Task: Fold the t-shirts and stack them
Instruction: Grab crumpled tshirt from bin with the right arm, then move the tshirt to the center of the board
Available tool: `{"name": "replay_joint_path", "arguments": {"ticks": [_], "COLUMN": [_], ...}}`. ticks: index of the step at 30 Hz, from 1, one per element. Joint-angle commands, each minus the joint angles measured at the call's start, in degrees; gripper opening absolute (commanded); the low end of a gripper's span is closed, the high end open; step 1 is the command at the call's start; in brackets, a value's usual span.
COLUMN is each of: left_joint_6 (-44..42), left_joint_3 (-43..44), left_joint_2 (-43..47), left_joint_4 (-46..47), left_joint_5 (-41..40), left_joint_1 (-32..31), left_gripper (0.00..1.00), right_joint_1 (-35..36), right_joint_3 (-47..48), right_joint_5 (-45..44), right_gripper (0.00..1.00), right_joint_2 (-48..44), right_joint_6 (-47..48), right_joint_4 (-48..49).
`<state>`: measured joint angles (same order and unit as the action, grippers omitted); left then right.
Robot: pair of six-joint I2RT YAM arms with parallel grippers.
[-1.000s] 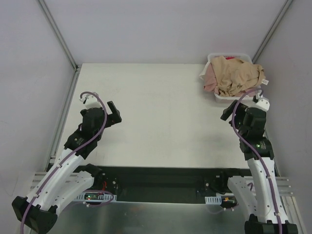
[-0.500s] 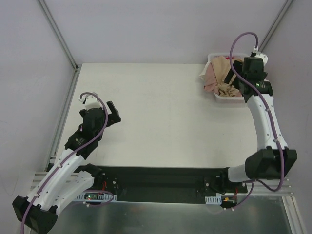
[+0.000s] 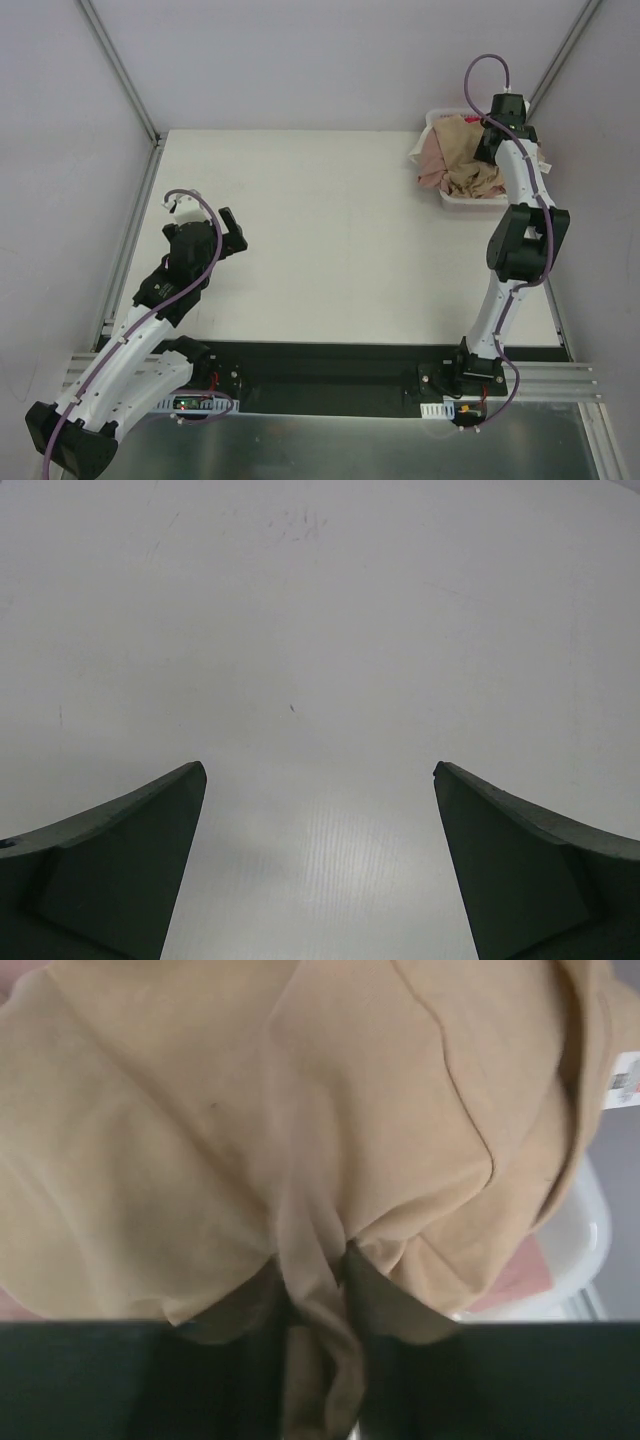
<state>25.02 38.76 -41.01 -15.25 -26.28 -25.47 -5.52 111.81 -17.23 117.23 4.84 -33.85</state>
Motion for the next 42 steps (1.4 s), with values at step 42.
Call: {"name": "replay_joint_path", "arguments": {"ticks": [42], "left_joint_6": [3.4], "left_joint_3": [-2.1], "left_joint_2": [6.6], "left_joint_4": [0.8], "left_joint_5": [-3.5], "left_joint_1": [0.0], "left_gripper": [0.99], "right_joint_1": [24.9], "right_joint_3": [-22.6], "right_joint_5": [50.0], "right_gripper": [0.23], "right_joint_2": [-34.5], "right_joint_6": [-23.8], "right_joint_4": [20.6]}}
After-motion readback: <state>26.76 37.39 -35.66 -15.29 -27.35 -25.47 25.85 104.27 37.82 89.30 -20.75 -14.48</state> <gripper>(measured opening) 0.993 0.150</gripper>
